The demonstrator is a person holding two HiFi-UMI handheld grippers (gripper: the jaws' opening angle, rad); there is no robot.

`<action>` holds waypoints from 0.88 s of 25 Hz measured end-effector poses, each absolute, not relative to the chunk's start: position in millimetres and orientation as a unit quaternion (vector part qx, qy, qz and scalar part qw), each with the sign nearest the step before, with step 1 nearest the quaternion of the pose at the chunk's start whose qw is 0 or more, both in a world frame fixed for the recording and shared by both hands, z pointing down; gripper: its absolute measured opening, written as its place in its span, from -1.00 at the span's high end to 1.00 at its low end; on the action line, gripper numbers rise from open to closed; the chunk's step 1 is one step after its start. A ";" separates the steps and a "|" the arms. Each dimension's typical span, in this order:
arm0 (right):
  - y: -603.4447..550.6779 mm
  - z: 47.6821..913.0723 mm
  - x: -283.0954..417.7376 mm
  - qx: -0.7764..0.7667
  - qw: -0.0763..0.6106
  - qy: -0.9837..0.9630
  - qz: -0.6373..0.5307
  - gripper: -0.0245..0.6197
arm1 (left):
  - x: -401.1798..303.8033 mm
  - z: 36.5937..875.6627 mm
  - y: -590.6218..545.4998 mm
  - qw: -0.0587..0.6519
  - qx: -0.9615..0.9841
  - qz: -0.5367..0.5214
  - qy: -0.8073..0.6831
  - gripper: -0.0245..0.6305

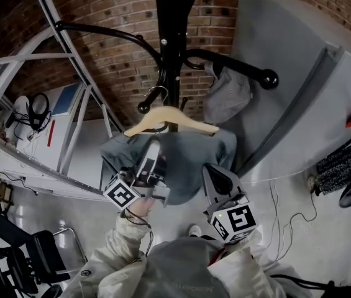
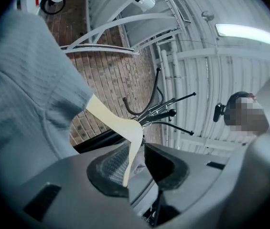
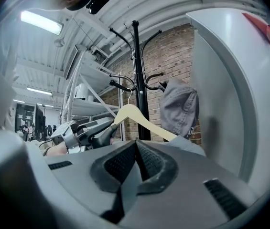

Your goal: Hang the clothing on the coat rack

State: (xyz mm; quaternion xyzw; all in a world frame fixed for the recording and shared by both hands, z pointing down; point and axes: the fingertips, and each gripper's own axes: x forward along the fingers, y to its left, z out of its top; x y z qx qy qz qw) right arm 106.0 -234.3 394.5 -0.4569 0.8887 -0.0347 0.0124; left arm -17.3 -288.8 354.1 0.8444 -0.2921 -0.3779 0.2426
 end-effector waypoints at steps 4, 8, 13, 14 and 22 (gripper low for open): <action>-221.5 391.5 88.7 -0.463 0.016 0.886 -0.031 0.85 | -30.3 359.0 -266.8 0.221 0.862 -0.335 -0.310 0.60; -204.9 386.7 68.4 -0.465 0.014 0.885 -0.025 0.85 | -46.0 360.9 -240.3 0.181 0.879 -0.288 -0.334 0.63; -181.3 388.2 45.5 -0.465 0.014 0.885 -0.026 0.85 | -62.2 366.3 -206.5 0.112 0.890 -0.215 -0.385 0.75; -176.6 387.5 41.8 -0.465 0.014 0.885 -0.026 0.85 | -63.7 366.2 -198.4 0.102 0.893 -0.205 -0.387 0.76; -129.7 390.5 16.5 -0.477 0.008 0.879 -0.020 0.85 | -79.1 381.7 -142.2 0.024 0.891 -0.102 -0.441 0.90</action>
